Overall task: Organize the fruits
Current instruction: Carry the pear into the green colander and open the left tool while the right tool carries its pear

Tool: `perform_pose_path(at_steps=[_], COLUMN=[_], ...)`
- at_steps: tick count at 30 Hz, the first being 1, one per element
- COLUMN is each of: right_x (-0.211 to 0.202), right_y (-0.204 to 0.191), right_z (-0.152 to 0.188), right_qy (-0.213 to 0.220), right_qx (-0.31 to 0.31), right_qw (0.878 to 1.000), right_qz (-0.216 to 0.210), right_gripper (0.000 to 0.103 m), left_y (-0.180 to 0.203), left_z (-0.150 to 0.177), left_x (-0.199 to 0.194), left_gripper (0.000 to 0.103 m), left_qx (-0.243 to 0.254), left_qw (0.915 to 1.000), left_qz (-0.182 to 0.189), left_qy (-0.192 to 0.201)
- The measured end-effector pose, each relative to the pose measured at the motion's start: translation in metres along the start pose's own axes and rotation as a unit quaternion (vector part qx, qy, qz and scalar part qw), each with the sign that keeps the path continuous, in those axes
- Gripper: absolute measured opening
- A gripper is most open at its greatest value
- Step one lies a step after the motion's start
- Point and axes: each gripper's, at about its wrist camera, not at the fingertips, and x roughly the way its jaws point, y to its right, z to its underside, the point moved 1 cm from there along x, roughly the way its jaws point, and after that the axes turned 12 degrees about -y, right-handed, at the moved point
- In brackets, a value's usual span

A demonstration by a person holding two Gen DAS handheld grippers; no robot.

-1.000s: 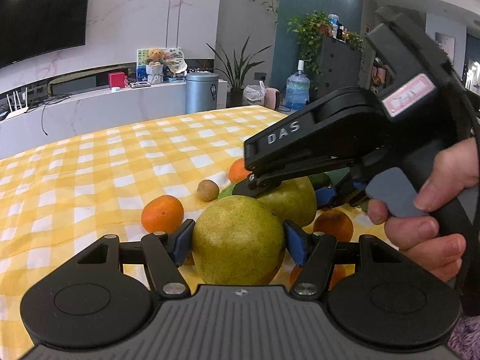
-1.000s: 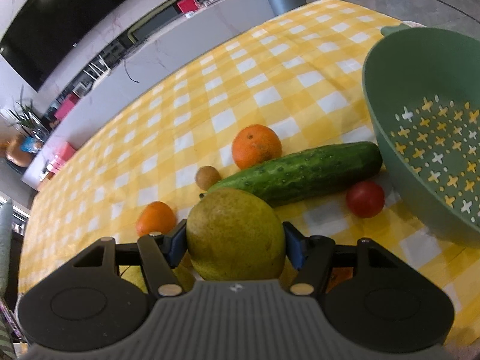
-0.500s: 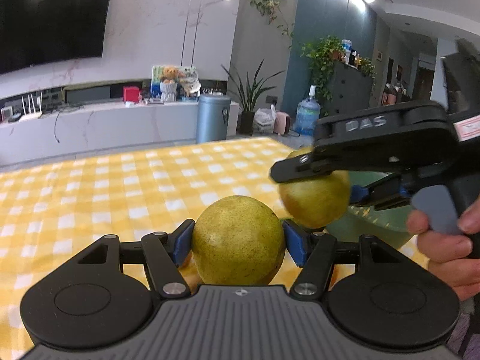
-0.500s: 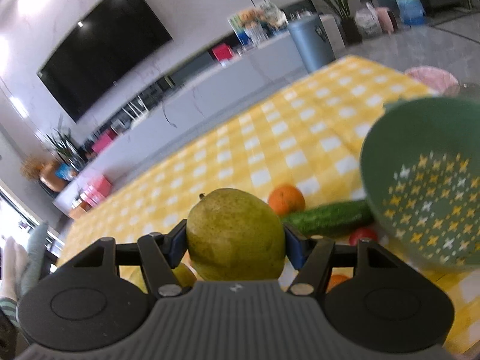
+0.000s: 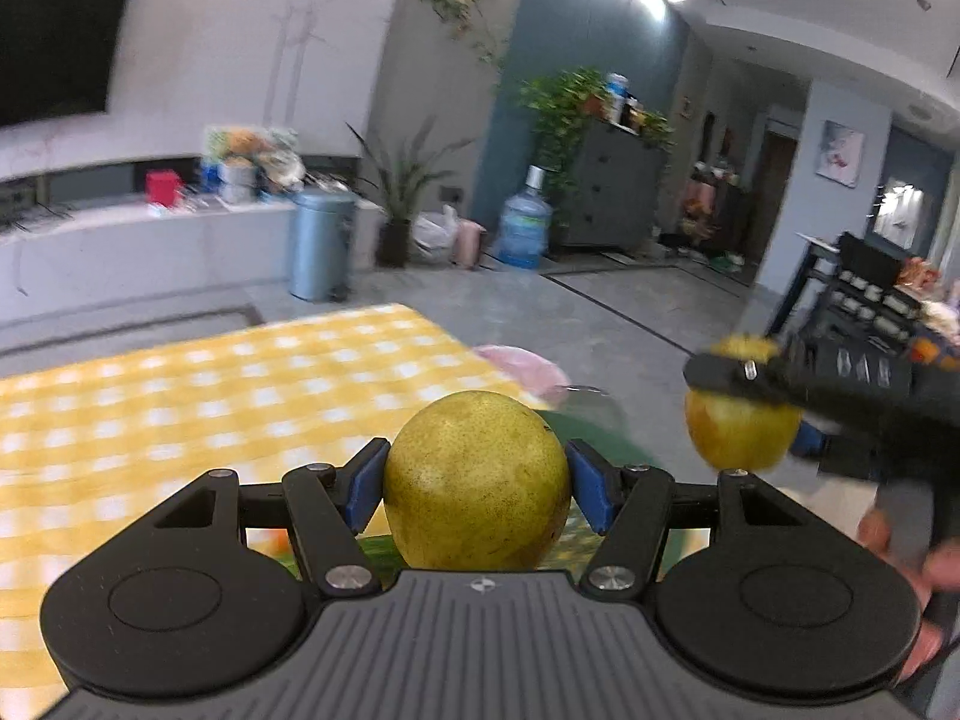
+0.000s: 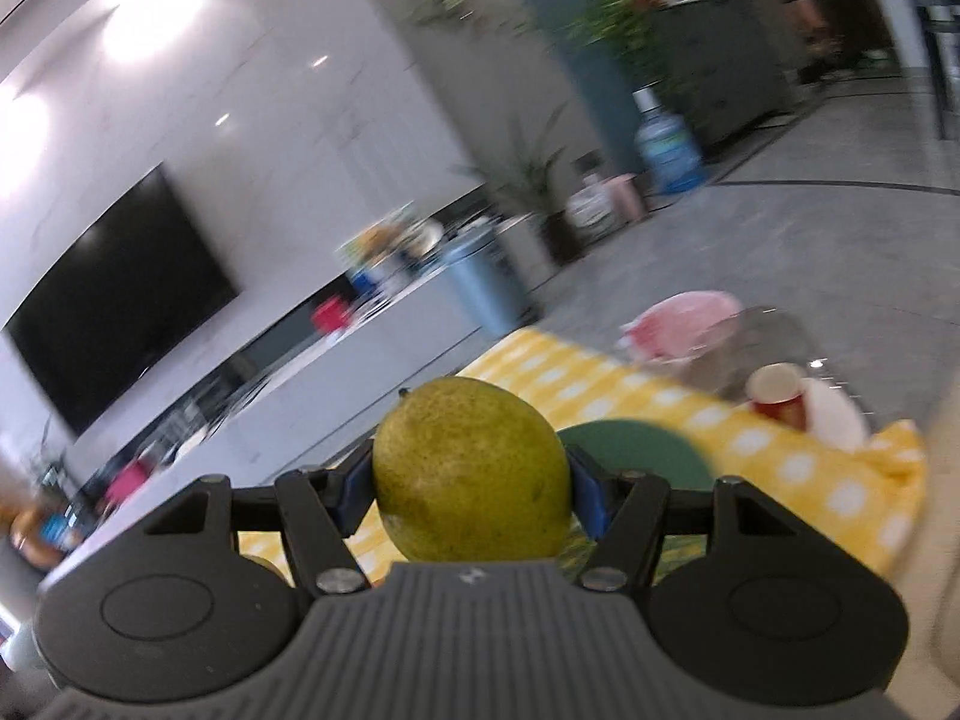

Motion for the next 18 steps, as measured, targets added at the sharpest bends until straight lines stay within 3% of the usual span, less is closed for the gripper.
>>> perform_pose_path(at_steps=[5, 9, 18], right_x=[-0.012, -0.004, 0.018], right_y=[0.046, 0.071, 0.109], right_z=[-0.004, -0.003, 0.008], right_qy=[0.02, 0.018, 0.0], right_qx=[0.056, 0.089, 0.116], right_qw=[0.998, 0.996, 0.993], right_qz=[0.01, 0.011, 0.004], right_gripper=[0.062, 0.062, 0.062], left_y=[0.022, 0.03, 0.025], left_z=[-0.023, -0.028, -0.016], left_x=[0.053, 0.103, 0.197], left_gripper=[0.073, 0.073, 0.073], left_qx=[0.008, -0.004, -0.008], left_qw=[0.9976, 0.9902, 0.9725], left_qz=[0.042, 0.087, 0.007], left_qy=[-0.054, -0.109, -0.233])
